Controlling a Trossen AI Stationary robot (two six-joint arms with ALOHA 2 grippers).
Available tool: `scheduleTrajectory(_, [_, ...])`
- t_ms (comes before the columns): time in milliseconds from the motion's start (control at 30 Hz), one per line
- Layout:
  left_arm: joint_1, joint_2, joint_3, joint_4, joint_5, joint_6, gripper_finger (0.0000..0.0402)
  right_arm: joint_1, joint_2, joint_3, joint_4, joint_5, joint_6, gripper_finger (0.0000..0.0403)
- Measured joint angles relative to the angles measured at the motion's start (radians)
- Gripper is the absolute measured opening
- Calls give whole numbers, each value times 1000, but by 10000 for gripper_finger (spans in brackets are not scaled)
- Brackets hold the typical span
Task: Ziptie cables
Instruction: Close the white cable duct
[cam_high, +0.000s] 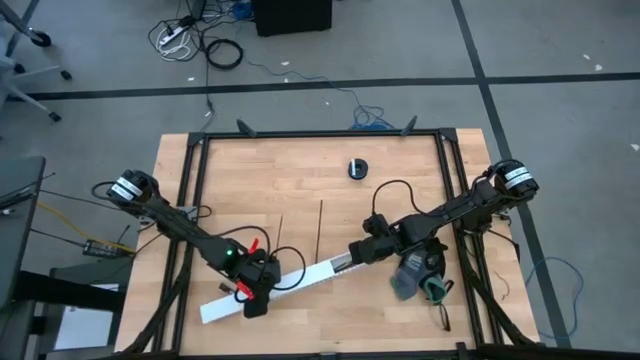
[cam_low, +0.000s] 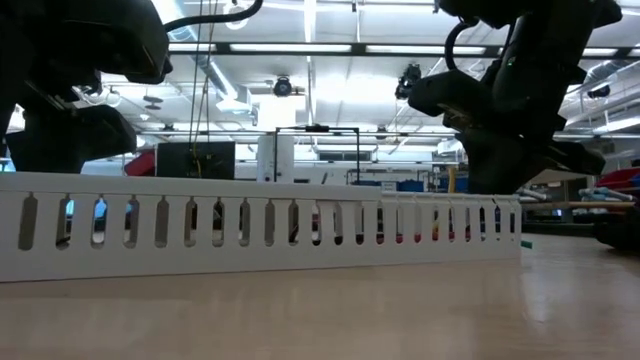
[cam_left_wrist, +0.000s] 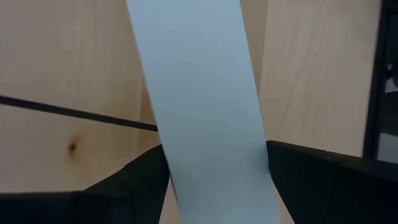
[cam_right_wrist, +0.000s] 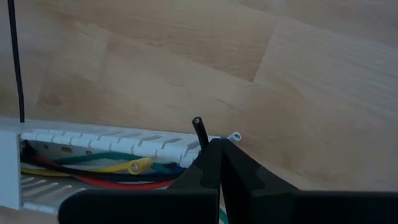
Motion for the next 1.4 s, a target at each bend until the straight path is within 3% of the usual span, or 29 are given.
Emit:
scheduleTrajectory(233, [0,7,0,10,-12,-1,241,2,-1,0,-10,1,-11,0])
scheduleTrajectory(433, [2,8,5,22,-53,-12,241,9,-51,59,-205,9,-8,0])
scheduleTrajectory(567, [2,9,4,29,-58,-15,241,29,-95,127,-159,12,-68,0])
scheduleTrajectory(733, [3,10,3,26,-52,-17,241,57,-114,185,-61,-22,-349,1])
scheduleTrajectory(867, [2,10,2,23,-42,5,241,56,-120,191,123,-160,-682,13])
scheduleTrajectory(1100, [2,10,1,22,-31,40,241,1,-100,189,134,-344,-787,104])
scheduleTrajectory(1400, [2,9,0,38,-29,81,241,3,-51,186,116,-351,-954,271])
